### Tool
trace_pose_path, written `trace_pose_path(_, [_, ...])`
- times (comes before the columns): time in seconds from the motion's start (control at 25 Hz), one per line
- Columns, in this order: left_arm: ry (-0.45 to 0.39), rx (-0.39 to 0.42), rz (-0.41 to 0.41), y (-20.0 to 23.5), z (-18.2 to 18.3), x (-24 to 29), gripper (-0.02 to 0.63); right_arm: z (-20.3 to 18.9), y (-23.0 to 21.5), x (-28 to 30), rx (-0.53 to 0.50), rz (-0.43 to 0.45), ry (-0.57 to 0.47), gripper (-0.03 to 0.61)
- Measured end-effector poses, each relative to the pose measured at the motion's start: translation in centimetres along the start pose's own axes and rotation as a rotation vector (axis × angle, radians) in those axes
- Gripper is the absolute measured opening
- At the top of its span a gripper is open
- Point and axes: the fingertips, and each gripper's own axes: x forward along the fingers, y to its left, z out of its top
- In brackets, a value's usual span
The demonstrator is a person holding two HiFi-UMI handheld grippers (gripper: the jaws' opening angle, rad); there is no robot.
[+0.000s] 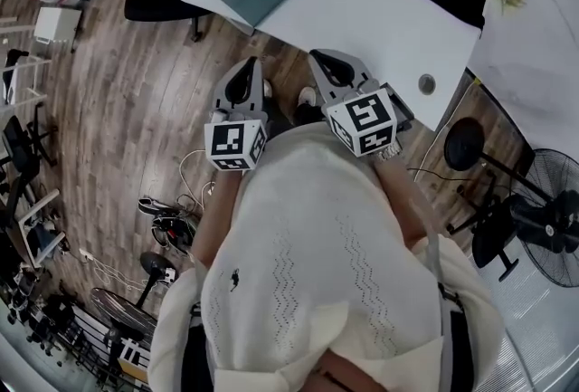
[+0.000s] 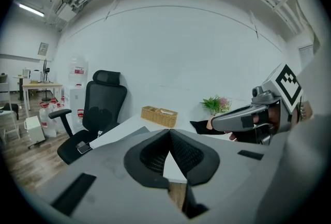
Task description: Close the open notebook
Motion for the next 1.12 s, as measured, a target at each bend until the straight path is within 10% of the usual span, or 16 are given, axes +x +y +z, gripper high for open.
trace_pose_path(1.12, [-0.279, 0.103, -0.025, -4.1, 13.9, -4.9, 0.013, 11.4, -1.5, -9.8, -0.043, -0.051, -0.305, 0.0])
